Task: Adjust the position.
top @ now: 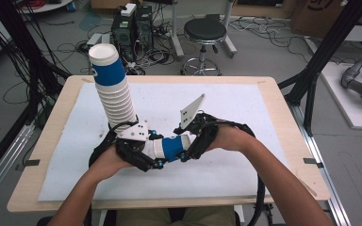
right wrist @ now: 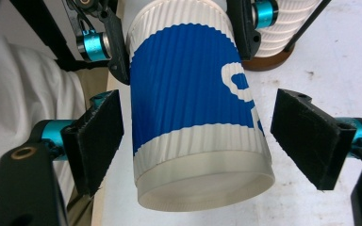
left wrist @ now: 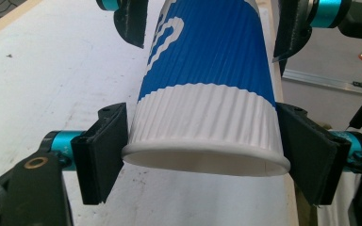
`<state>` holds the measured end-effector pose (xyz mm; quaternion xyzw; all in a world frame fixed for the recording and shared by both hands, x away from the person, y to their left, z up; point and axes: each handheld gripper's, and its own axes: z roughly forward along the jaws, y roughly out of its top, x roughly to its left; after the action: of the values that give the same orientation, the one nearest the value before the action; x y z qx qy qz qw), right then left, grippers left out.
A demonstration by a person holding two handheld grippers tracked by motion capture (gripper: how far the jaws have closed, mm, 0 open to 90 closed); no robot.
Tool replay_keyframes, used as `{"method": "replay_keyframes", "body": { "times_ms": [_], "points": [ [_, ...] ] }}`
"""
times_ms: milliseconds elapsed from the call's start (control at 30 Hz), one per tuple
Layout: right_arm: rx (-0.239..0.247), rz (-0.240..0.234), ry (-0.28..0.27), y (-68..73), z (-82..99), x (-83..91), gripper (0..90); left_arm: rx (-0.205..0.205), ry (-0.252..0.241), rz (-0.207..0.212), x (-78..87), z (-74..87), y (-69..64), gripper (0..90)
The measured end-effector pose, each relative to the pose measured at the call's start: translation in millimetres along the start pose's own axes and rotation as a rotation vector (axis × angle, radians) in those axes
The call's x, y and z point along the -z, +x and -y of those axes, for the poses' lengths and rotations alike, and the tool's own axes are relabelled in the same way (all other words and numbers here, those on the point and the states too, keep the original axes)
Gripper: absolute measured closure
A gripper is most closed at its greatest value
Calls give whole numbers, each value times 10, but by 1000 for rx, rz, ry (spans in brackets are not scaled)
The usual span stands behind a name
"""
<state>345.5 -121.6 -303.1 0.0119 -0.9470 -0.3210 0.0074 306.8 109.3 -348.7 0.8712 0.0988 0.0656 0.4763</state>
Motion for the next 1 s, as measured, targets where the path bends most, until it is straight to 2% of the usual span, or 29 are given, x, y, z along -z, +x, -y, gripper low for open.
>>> {"method": "replay_keyframes", "body": {
  "times_ms": [233,300,333,433,600,667,733,800,900,1000],
  "points": [
    [11,-23,64,8,-9,-124,181,-10,14,5,-35,-12,-36,216],
    [7,-29,79,4,-5,-150,214,-12,6,4,-30,-16,-42,216],
    [10,-43,82,-1,-3,-156,262,-16,3,6,-25,-19,-42,216],
    [11,-54,83,13,0,-154,269,-20,-3,11,-20,-18,-45,220],
    [13,-40,66,36,10,-122,276,-42,-36,11,-5,-9,-39,207],
    [7,-28,55,53,21,-98,275,-40,-86,8,4,11,-31,193],
    [10,-16,44,60,40,-73,275,-19,-132,-7,23,21,-10,140],
    [-3,-8,-3,62,96,-33,275,-12,-173,-7,46,27,1,125],
    [-21,14,-33,72,186,8,275,5,-242,-12,105,48,30,124],
    [-39,33,-114,79,283,50,275,29,-294,3,128,71,55,124]
  ]
}}
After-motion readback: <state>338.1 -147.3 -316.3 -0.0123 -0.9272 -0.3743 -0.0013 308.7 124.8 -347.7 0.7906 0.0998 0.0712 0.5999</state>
